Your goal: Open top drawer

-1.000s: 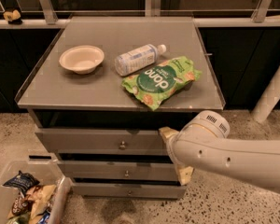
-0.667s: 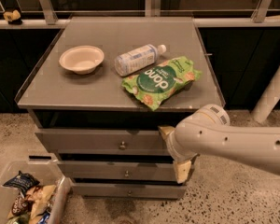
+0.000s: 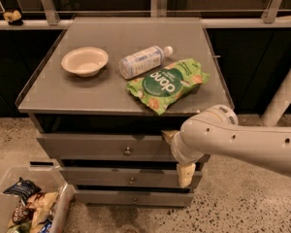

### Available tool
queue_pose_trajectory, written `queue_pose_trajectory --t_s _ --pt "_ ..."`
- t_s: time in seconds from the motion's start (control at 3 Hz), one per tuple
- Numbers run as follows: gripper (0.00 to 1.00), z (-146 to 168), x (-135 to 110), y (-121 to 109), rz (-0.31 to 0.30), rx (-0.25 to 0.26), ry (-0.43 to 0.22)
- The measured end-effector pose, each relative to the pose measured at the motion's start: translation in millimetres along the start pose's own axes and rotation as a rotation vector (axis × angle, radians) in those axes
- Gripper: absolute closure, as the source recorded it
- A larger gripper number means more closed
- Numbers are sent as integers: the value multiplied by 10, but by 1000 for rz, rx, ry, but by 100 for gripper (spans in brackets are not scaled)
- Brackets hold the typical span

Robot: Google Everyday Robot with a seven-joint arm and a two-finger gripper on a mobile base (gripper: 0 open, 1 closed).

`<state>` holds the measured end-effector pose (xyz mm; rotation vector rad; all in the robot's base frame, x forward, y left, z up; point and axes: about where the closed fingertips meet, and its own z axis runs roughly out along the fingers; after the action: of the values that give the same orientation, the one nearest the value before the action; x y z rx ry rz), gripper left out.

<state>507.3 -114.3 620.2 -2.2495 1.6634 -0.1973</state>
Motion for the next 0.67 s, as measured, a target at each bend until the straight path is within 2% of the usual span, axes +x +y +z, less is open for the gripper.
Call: queue_pose_trajectory --t_s 0.33,0.67 --pt "0 35 59 -8 41 37 -59" --pt "0 6 169 86 66 49 -88"
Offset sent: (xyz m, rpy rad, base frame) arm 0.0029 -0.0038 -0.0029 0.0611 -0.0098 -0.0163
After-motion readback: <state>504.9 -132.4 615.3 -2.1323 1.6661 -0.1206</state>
